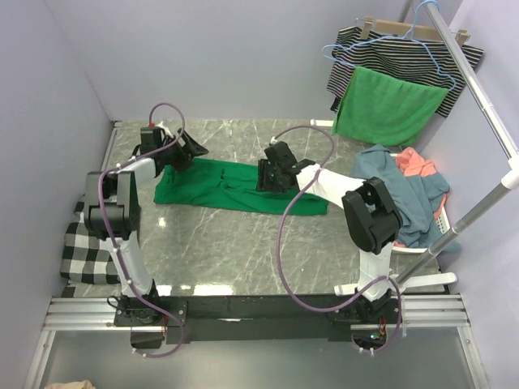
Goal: Fold and stack the t-shirts
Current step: Fold the other side of the tshirt into a rectangle, then rotate the tshirt 90 degrees
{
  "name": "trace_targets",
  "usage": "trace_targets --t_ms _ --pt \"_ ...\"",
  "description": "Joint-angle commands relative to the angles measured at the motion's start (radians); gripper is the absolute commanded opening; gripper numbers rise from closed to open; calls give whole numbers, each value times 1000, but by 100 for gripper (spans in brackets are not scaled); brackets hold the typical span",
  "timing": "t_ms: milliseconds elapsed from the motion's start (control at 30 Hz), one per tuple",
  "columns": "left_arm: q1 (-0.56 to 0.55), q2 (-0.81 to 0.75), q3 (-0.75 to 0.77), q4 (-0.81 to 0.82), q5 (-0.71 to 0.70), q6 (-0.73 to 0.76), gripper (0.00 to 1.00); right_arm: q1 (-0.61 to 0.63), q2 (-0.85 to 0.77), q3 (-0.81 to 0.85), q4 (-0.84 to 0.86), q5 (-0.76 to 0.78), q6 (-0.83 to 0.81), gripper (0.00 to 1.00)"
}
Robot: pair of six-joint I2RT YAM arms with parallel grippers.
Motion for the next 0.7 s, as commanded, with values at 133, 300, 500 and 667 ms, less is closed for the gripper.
trace_targets --t_ms 133,300,500,667 --pt "-8 83 169 13 -99 59 87 -11 -120 -49 -1 38 -23 61" --pt "-8 -55 109 -41 -123 85 89 -38 -141 -58 -29 117 -40 61" --pt "-8 -236 -56 -76 -154 87 91 -170 -88 -64 -61 119 -25 61" --pt "-8 -235 -156 -55 -198 79 90 -235 -42 -55 -75 110 -35 61"
